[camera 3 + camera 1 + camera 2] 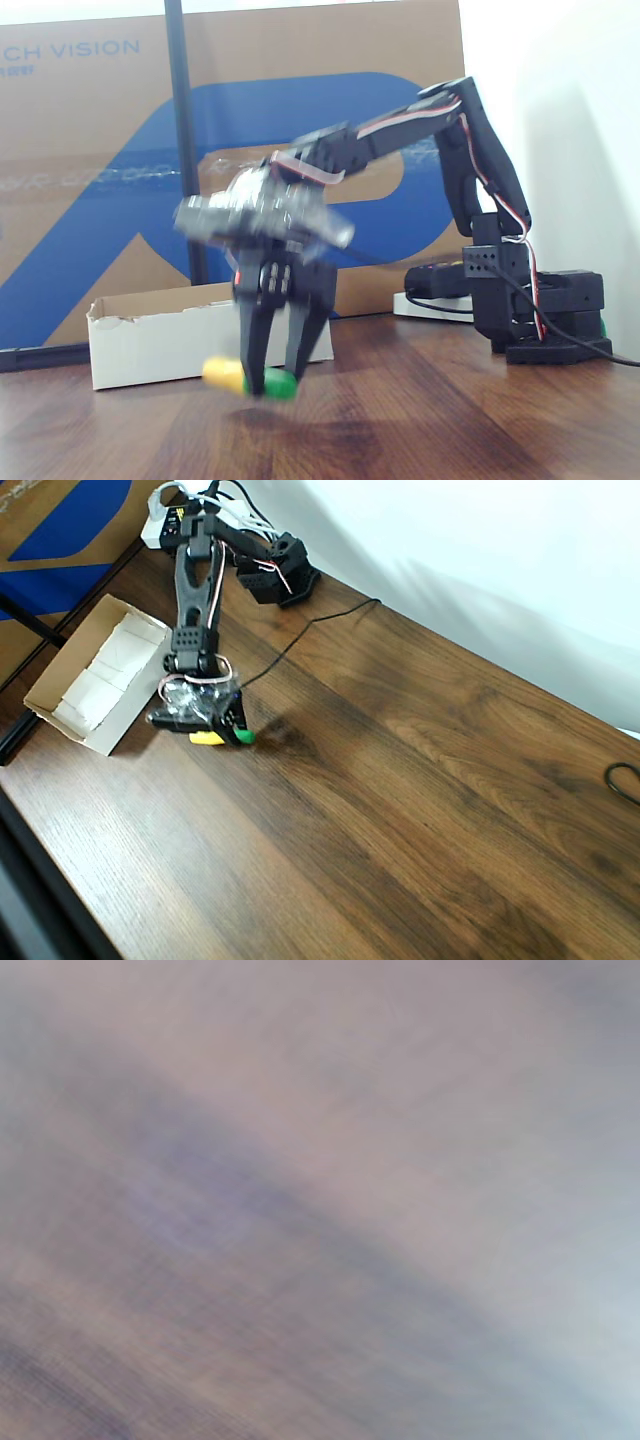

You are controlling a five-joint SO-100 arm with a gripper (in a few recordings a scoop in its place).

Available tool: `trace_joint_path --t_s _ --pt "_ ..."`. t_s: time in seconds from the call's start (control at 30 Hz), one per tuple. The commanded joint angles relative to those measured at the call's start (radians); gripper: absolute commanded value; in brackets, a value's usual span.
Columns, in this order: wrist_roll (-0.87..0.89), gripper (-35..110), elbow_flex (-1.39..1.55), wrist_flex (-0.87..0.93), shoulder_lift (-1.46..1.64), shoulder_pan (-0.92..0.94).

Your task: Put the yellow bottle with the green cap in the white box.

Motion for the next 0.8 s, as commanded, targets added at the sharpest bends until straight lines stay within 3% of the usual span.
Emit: trace_joint_path --t_s 0.0,0.77 --pt "-0.006 0 0.018 -0.003 0.196 0.025" --pt "0.071 0 0.190 0.155 0.854 0.433"
